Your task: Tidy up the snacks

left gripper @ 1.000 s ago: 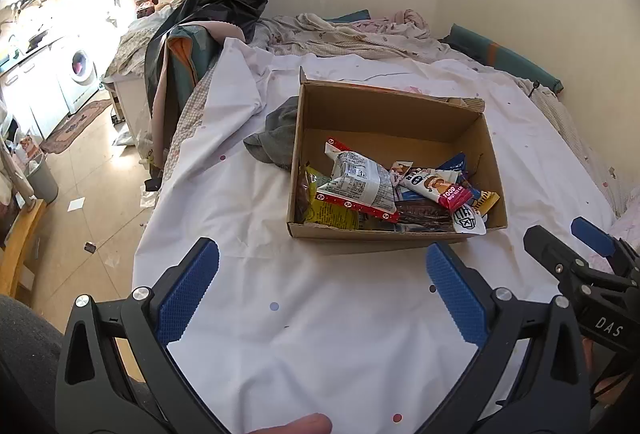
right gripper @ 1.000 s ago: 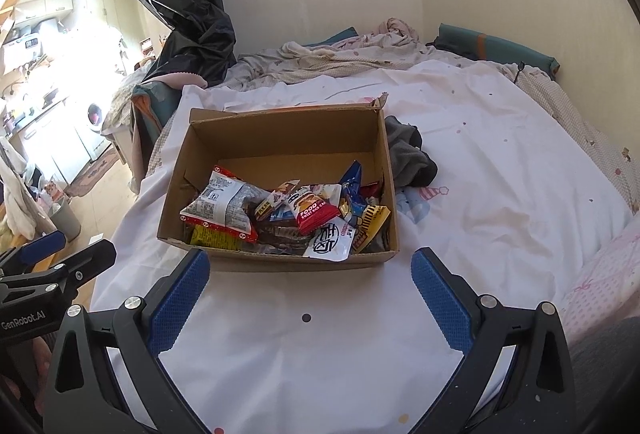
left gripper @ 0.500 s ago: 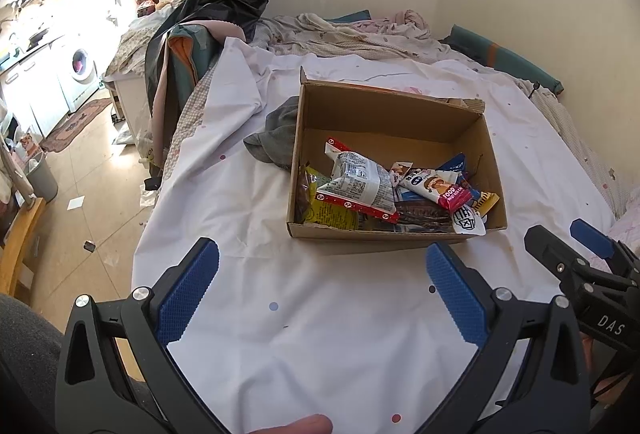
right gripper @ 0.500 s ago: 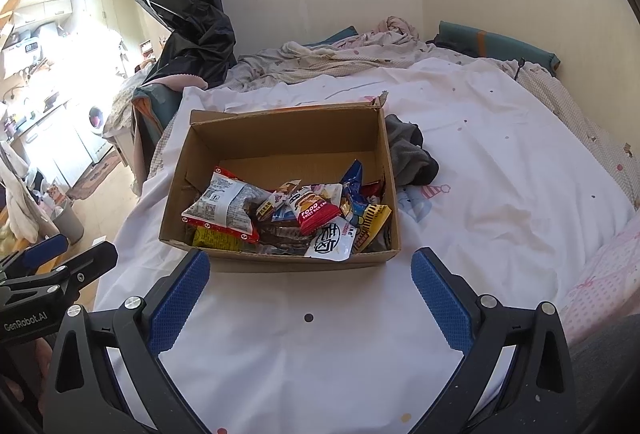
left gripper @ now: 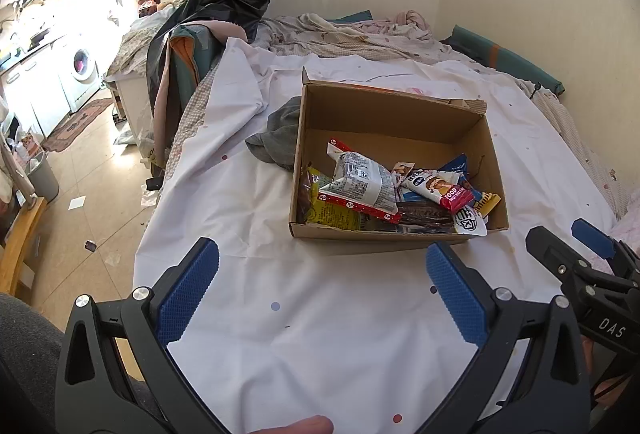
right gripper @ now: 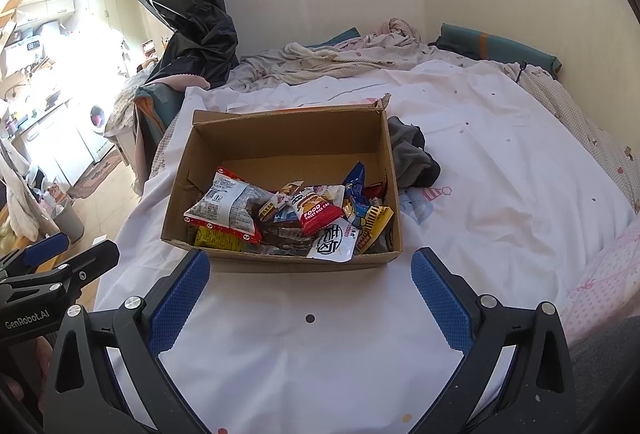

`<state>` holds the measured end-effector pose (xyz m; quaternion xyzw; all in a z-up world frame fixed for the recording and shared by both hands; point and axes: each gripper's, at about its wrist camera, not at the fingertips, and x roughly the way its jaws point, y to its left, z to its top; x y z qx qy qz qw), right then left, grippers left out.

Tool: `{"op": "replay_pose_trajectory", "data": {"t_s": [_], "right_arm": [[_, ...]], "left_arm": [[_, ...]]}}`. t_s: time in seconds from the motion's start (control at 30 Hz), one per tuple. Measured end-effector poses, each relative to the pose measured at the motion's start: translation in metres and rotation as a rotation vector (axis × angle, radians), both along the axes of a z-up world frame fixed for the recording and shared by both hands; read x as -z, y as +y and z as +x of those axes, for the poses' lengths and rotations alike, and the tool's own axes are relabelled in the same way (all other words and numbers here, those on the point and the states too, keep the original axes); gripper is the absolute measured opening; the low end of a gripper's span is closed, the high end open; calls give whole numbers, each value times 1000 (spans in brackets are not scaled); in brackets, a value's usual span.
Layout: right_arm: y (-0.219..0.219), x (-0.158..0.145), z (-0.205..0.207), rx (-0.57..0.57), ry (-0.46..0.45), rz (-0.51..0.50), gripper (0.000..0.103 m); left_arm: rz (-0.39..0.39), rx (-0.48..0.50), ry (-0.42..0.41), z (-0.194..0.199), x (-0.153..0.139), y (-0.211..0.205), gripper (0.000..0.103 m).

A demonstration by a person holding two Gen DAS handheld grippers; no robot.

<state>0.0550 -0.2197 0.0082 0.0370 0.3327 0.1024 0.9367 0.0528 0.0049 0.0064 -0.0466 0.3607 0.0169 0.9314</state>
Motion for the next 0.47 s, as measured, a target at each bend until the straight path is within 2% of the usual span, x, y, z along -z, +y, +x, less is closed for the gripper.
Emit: {"op": "replay_pose_trajectory", "data": {"t_s": [0.47], "right_arm": [[0, -2, -1, 1, 0, 13, 103]], "left_arm": [[-5, 2, 0, 0, 2, -2, 102]]}}
